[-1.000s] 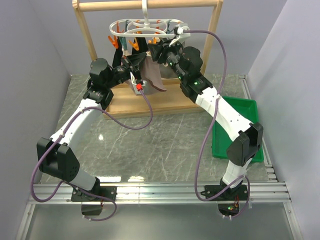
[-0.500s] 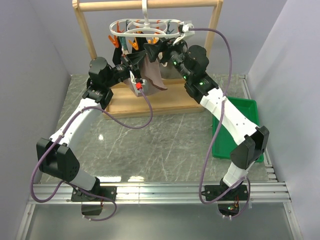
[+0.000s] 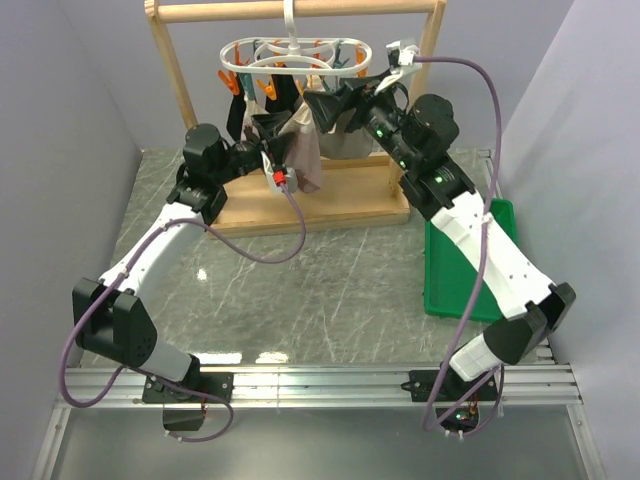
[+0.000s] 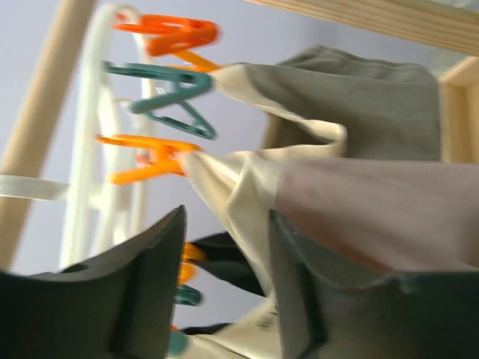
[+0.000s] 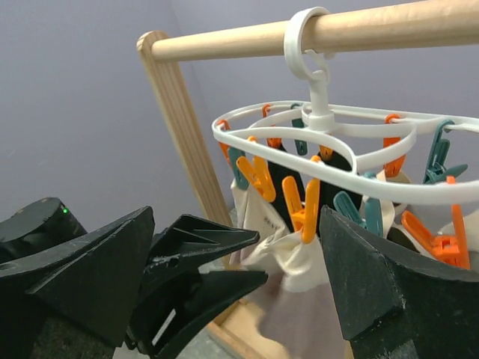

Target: Clip the underwear to the hanger

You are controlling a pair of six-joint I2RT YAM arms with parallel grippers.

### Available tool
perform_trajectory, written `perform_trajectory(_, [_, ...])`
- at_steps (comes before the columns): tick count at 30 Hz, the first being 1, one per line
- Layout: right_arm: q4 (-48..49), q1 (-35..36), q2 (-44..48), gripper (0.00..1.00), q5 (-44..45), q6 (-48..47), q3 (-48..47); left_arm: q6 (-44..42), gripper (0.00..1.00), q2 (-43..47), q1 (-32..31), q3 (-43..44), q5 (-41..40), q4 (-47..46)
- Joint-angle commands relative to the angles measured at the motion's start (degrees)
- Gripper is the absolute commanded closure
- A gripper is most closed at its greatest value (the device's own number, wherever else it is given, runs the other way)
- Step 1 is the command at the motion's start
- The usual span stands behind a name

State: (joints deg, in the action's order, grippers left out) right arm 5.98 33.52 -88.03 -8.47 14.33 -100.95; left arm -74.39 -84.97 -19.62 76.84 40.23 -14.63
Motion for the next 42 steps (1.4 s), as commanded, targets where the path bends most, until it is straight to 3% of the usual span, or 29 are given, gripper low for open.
perform_trajectory(1, [-0.79,-0.73,4.52,0.02,-1.72,-2.28,2.68,3.28,0.43,5.51,-0.77,-3.96,-0.41,2.06])
perform_trajectory(5, [-2.46,-1.52,7.60,0.01,-1.64,-3.86,5.84,8.29,0.29,10.25,-1.39,-8.54,-1.47,4.96])
perform_trajectory(6, [-3.25,-1.70,9.09,0.01,-1.55,-4.22,6.54,9.17,0.20,12.44,-1.48,-10.03,-1.82,6.18])
perform_trajectory(8, [-4.13,-2.23,10.68,0.01,-1.46,-5.71,8.65,15.72,0.15,14.73,-1.83,-11.27,-2.87,8.03])
perform_trajectory(10, [-5.53,-2.58,13.30,0.01,-1.20,-7.29,10.23,19.35,0.01,17.98,-2.09,-11.88,-4.80,11.02])
perform_trajectory(13, [-8.52,-3.89,16.83,0.00,-0.76,-8.43,13.14,30.77,0.01,21.94,-2.09,-11.71,-8.48,16.81])
perform_trajectory(15, [-10.45,-5.12,19.89,0.00,-0.41,-9.05,15.77,44.35,0.01,24.48,-2.09,-10.84,-12.95,20.42])
perform_trajectory(16, [-11.07,-5.48,20.96,0.00,-0.49,-9.40,16.82,44.42,0.01,25.11,-2.09,-10.31,-12.98,21.91])
perform_trajectory(20, [-15.20,-7.23,26.41,0.00,0.12,-10.98,22.88,60.19,0.01,27.05,-2.01,-5.66,-20.43,31.83])
perform_trajectory(23, [-19.85,-8.47,30.54,0.00,1.08,-12.04,26.92,66.54,0.01,25.82,-1.92,-0.39,-25.53,40.63])
perform_trajectory(26, [-23.37,-9.87,34.41,0.00,2.13,-13.45,31.49,70.33,0.01,23.80,-0.26,2.87,-30.64,47.40])
perform_trajectory(33, [-30.23,-17.95,39.15,0.00,0.74,-13.80,41.70,76.04,0.01,18.71,6.87,-1.59,-26.08,53.30])
perform_trajectory(42, [-30.06,-21.74,43.11,0.00,2.32,-14.42,52.95,78.96,0.01,18.53,8.63,-11.43,-32.22,44.26])
